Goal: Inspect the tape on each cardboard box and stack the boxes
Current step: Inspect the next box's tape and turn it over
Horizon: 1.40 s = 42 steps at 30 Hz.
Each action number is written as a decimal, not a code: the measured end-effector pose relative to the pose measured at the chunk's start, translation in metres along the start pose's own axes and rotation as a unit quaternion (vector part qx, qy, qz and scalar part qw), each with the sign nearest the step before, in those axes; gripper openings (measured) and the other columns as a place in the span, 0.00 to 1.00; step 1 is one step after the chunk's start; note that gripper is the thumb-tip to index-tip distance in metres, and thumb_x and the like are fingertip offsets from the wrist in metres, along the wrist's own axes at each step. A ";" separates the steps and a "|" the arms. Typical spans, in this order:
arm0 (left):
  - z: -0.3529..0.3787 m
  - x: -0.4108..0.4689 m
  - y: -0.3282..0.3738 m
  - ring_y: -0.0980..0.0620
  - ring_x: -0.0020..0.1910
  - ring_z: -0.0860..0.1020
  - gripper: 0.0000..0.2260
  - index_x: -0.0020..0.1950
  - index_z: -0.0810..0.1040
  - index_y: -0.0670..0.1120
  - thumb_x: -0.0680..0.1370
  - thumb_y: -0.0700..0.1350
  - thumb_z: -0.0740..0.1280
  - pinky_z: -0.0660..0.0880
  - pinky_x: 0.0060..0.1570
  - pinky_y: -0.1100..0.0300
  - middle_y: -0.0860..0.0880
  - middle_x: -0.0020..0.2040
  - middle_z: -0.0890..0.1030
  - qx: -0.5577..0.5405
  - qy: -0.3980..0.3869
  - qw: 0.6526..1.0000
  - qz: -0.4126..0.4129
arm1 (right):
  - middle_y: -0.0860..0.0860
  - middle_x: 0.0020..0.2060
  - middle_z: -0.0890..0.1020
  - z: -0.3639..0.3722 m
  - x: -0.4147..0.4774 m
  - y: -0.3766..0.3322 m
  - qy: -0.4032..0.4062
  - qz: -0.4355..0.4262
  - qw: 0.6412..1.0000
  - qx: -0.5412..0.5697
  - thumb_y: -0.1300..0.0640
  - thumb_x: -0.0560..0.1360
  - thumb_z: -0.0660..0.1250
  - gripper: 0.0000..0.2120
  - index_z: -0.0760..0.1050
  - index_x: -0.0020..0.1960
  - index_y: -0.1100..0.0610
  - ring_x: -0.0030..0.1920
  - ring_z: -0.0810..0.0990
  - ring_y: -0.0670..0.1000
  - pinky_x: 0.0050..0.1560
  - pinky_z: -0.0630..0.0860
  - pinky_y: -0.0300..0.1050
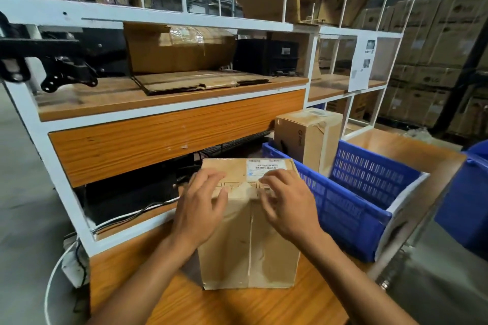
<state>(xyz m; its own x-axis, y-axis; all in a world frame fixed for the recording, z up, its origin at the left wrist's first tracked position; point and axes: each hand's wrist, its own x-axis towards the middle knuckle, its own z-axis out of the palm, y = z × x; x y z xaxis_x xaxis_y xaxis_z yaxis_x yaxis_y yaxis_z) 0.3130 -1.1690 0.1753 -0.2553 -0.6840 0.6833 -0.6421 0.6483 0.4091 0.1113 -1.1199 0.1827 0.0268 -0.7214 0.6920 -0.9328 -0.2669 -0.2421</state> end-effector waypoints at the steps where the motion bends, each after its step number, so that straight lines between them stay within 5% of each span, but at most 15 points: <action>1: 0.006 -0.002 -0.001 0.50 0.55 0.77 0.20 0.62 0.80 0.42 0.80 0.53 0.58 0.76 0.54 0.54 0.48 0.56 0.79 0.018 -0.015 1.000 0.016 | 0.45 0.50 0.80 0.006 0.000 -0.002 -0.024 0.001 1.000 -0.019 0.45 0.78 0.60 0.15 0.81 0.53 0.50 0.50 0.76 0.47 0.50 0.75 0.45; 8: 0.006 0.021 -0.004 0.50 0.42 0.75 0.20 0.39 0.80 0.47 0.80 0.55 0.55 0.73 0.38 0.52 0.52 0.39 0.75 0.103 -0.079 0.990 0.057 | 0.46 0.43 0.76 0.010 0.017 0.001 -0.100 -0.009 0.990 -0.094 0.41 0.79 0.59 0.14 0.74 0.44 0.49 0.46 0.74 0.51 0.44 0.72 0.50; 12: 0.005 0.047 -0.009 0.51 0.53 0.77 0.16 0.54 0.83 0.49 0.81 0.54 0.58 0.77 0.49 0.51 0.53 0.50 0.80 0.116 -0.142 0.983 0.006 | 0.50 0.60 0.77 0.012 0.051 -0.005 -0.213 0.003 0.975 -0.058 0.41 0.80 0.58 0.19 0.75 0.65 0.49 0.61 0.76 0.53 0.57 0.74 0.52; 16: 0.011 0.046 -0.012 0.51 0.61 0.75 0.16 0.65 0.79 0.49 0.83 0.52 0.57 0.75 0.57 0.52 0.52 0.60 0.78 0.144 -0.176 0.974 -0.007 | 0.49 0.66 0.75 0.026 0.043 -0.007 -0.249 -0.027 0.964 -0.086 0.40 0.79 0.42 0.29 0.71 0.69 0.49 0.67 0.72 0.53 0.66 0.69 0.54; 23: 0.004 0.075 -0.002 0.49 0.49 0.79 0.11 0.50 0.84 0.50 0.80 0.48 0.62 0.76 0.45 0.55 0.51 0.47 0.79 0.190 -0.180 0.965 0.001 | 0.54 0.62 0.75 0.014 0.081 -0.014 -0.306 0.006 0.947 -0.095 0.42 0.80 0.59 0.18 0.75 0.64 0.50 0.65 0.71 0.57 0.60 0.71 0.55; 27: 0.014 0.082 -0.008 0.50 0.45 0.79 0.09 0.47 0.82 0.52 0.81 0.50 0.63 0.76 0.42 0.54 0.53 0.42 0.80 0.138 -0.228 0.963 -0.031 | 0.55 0.71 0.70 0.028 0.088 -0.004 -0.332 0.015 0.938 -0.095 0.38 0.81 0.55 0.25 0.69 0.73 0.48 0.70 0.67 0.58 0.67 0.68 0.60; 34: 0.016 0.095 -0.002 0.49 0.47 0.79 0.10 0.56 0.83 0.53 0.82 0.50 0.62 0.77 0.46 0.54 0.50 0.49 0.84 0.176 -0.255 0.950 -0.047 | 0.54 0.71 0.72 0.025 0.089 0.003 -0.348 -0.003 0.933 -0.089 0.38 0.82 0.54 0.26 0.69 0.75 0.49 0.70 0.69 0.57 0.67 0.69 0.59; 38: 0.022 0.106 0.009 0.51 0.43 0.80 0.13 0.47 0.84 0.50 0.82 0.54 0.62 0.79 0.44 0.52 0.51 0.44 0.83 0.164 -0.291 0.942 -0.028 | 0.52 0.61 0.81 0.010 0.104 0.016 -0.345 0.048 0.935 -0.070 0.45 0.81 0.62 0.17 0.80 0.64 0.50 0.57 0.79 0.52 0.54 0.76 0.49; 42: 0.035 0.103 0.023 0.50 0.46 0.79 0.11 0.48 0.83 0.50 0.82 0.51 0.62 0.78 0.48 0.49 0.50 0.48 0.82 0.094 -0.323 0.942 0.008 | 0.52 0.56 0.80 0.005 0.096 0.033 -0.279 0.088 0.947 -0.132 0.47 0.80 0.61 0.14 0.82 0.59 0.49 0.57 0.78 0.55 0.52 0.77 0.51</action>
<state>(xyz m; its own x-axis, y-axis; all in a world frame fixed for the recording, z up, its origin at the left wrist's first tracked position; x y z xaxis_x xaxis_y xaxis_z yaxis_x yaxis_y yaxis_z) 0.2466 -1.2364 0.2338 -0.6135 -0.7748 0.1524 -0.7357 0.6309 0.2464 0.0852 -1.2013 0.2377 -0.0204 -0.9849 0.1721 -0.9959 0.0049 -0.0899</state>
